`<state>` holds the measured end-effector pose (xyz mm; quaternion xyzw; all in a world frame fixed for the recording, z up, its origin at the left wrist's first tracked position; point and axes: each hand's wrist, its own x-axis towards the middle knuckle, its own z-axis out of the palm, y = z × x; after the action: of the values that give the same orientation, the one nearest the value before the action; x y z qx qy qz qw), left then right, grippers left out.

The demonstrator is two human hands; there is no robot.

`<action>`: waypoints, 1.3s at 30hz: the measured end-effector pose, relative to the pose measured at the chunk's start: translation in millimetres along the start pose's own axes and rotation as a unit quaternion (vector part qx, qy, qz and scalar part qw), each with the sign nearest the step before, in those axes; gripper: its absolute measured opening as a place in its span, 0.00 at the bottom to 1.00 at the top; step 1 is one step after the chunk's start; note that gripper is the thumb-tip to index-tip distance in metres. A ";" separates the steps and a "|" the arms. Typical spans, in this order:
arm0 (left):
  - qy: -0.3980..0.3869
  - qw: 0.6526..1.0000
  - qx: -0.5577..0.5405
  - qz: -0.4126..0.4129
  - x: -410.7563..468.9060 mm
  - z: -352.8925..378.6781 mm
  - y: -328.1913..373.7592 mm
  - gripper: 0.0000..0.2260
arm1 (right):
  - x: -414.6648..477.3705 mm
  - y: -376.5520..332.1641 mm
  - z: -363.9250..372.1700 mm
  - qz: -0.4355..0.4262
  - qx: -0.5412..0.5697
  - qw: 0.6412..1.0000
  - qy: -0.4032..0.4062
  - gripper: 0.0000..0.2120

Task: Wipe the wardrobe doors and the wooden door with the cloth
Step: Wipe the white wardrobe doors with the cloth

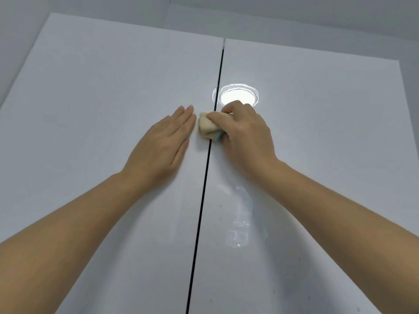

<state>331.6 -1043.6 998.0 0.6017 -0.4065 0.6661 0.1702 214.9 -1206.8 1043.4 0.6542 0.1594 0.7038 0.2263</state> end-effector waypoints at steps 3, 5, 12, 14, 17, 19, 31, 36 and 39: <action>0.014 0.999 -0.001 -0.037 -1.5 -1.9 1.1 0.25 | -25.7 -13.2 -2.8 -0.019 0.007 1.000 -0.010 0.21; 0.024 0.997 0.004 -0.067 -7.7 -3.4 0.9 0.26 | -58.7 -27.0 -7.3 -0.061 0.022 0.997 -0.029 0.21; 0.006 0.997 0.016 -0.069 -50.8 -4.6 26.4 0.24 | -135.5 -62.3 -23.5 -0.141 0.072 0.982 -0.106 0.19; 0.000 0.997 0.003 -0.074 -67.5 -5.7 35.0 0.24 | -149.9 -66.3 -27.5 -0.170 0.079 0.974 -0.124 0.17; -0.005 0.996 -0.004 -0.089 -95.6 -5.7 42.5 0.24 | -153.4 -64.7 -32.9 -0.224 0.080 0.962 -0.136 0.16; -0.013 0.996 0.009 -0.088 -108.0 -2.9 44.9 0.24 | -139.2 -55.5 -33.0 -0.244 0.068 0.958 -0.134 0.14; -0.011 0.991 0.033 -0.126 -120.3 1.7 57.6 0.24 | -143.9 -54.5 -37.0 -0.080 0.031 0.994 -0.073 0.20; -0.003 0.993 0.013 -0.116 -131.7 4.4 85.5 0.24 | -152.7 -41.8 -50.6 -0.175 0.023 0.978 -0.115 0.16; -0.010 0.993 0.006 -0.115 -133.9 10.7 102.1 0.24 | -118.9 -17.6 -43.5 -0.038 -0.010 0.998 -0.057 0.21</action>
<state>294.8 -1078.9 837.2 0.6519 -0.3326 0.6384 0.2384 178.5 -1251.4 929.3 0.6847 0.1644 0.6574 0.2682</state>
